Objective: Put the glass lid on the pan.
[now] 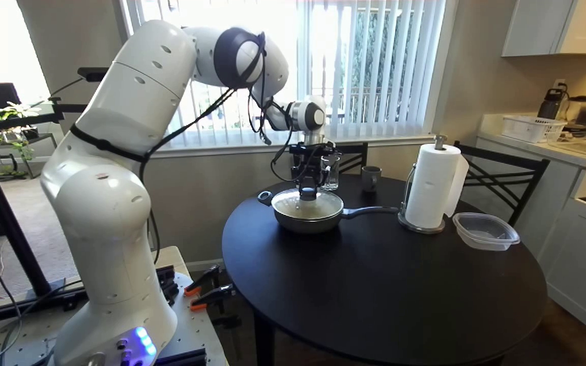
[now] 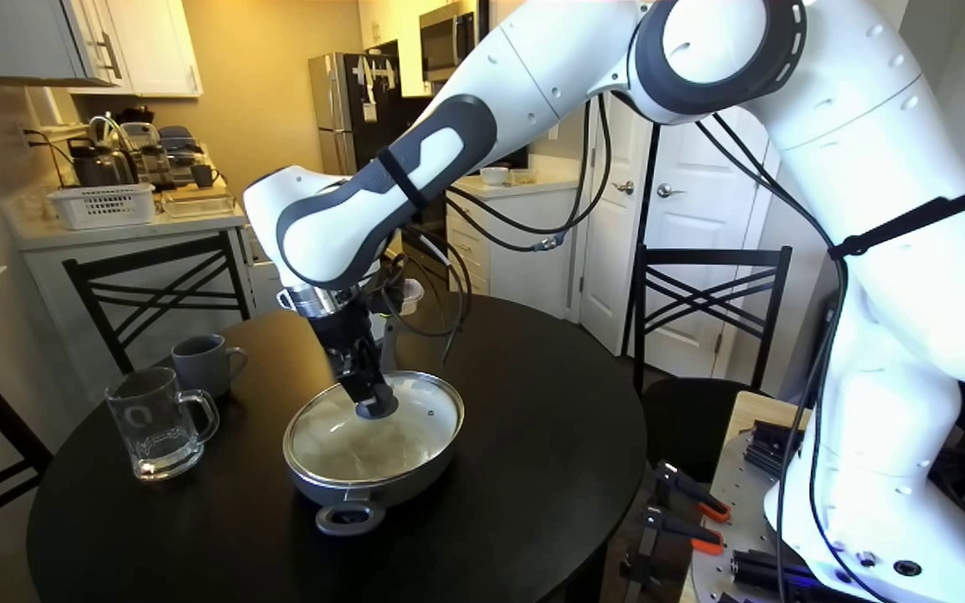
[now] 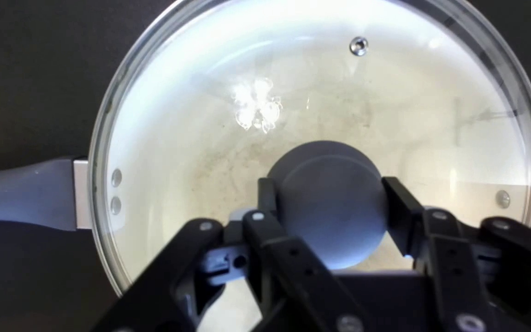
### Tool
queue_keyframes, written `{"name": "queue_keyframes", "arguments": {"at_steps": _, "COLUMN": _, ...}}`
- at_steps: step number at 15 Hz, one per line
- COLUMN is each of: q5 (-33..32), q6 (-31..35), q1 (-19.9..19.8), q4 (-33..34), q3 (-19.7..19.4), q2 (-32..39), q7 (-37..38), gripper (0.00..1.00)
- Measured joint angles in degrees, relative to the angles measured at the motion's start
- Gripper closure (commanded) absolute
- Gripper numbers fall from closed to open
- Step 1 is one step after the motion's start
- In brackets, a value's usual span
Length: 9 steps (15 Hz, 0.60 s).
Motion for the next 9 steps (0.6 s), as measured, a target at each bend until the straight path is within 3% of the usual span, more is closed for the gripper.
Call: {"name": "queue_keyframes", "arguments": {"at_steps": 9, "q5": -1.32, "q6": 4.55, "q1": 0.44, "q4": -0.28, "q3": 0.45, "q2": 0.26, "q7": -0.61, "gripper": 0.67}}
